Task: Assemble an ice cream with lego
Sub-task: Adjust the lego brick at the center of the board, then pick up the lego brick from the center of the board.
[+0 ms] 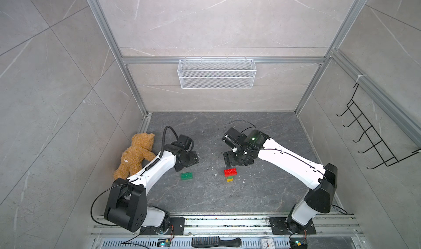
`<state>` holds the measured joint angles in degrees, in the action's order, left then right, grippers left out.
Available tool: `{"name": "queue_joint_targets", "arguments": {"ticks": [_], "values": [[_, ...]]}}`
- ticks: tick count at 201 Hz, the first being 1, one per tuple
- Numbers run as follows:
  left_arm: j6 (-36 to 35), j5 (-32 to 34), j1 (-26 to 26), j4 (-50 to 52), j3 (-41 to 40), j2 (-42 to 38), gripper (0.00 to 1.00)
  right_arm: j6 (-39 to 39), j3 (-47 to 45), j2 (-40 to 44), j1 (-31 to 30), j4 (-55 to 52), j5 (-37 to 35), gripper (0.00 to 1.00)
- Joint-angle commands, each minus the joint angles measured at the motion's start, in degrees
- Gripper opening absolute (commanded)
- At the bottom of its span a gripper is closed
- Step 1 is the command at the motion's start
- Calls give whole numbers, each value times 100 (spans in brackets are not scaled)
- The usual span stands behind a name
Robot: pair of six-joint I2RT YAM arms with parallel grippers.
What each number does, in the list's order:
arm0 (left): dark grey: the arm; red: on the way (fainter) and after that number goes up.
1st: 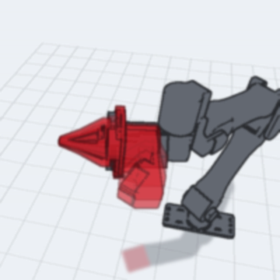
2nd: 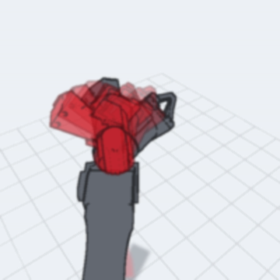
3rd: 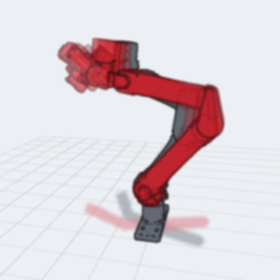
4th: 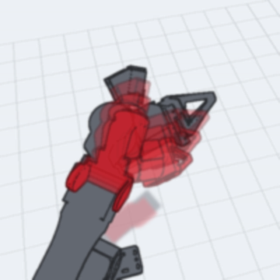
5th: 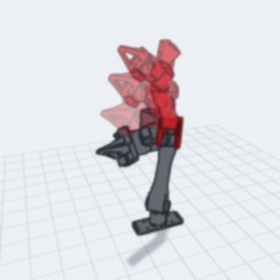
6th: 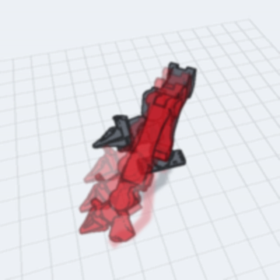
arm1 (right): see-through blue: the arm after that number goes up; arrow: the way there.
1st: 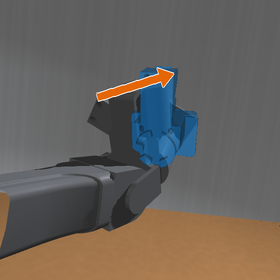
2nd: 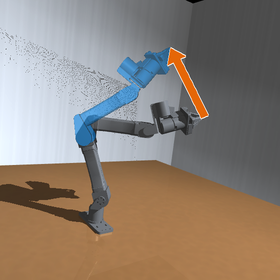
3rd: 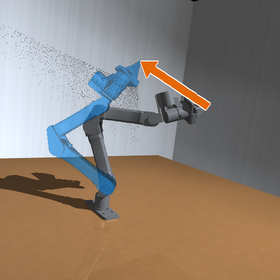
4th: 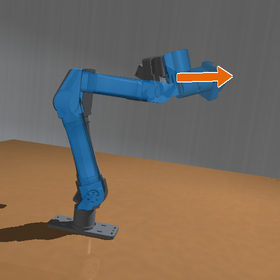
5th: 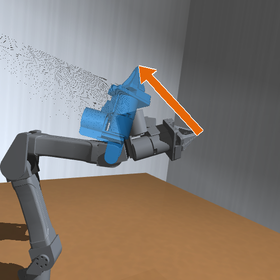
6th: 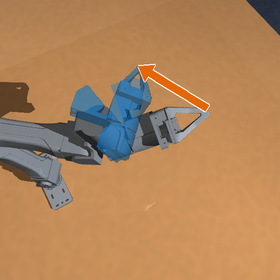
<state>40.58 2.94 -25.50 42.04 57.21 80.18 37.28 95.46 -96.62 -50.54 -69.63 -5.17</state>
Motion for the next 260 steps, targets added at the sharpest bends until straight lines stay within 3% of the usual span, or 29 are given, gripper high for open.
{"name": "queue_joint_targets", "arguments": {"ticks": [1, 25, 60, 93, 156, 260], "values": [[-69, 629, -355, 1134, 229, 79, 87, -243, -89, 246, 188, -16, 12, 86], [-274, 663, -358, 1301, 52, 114, 92, -310, -648, 656, 561, 302, 389, 86], [-430, 805, -352, 1430, -35, 378, 92, -485, -1149, 1101, 1004, 345, 562, 86], [-265, 319, -308, 761, -242, 584, 92, -583, -1508, 1329, 1300, 470, 723, 86], [-601, 159, 1, 396, -491, 827, 92, -606, -1794, 1545, 1459, 578, 827, 87], [-801, 70, 78, -244, -872, 825, 79, -550, -1785, 1604, 1466, 599, 893, 86]]}}
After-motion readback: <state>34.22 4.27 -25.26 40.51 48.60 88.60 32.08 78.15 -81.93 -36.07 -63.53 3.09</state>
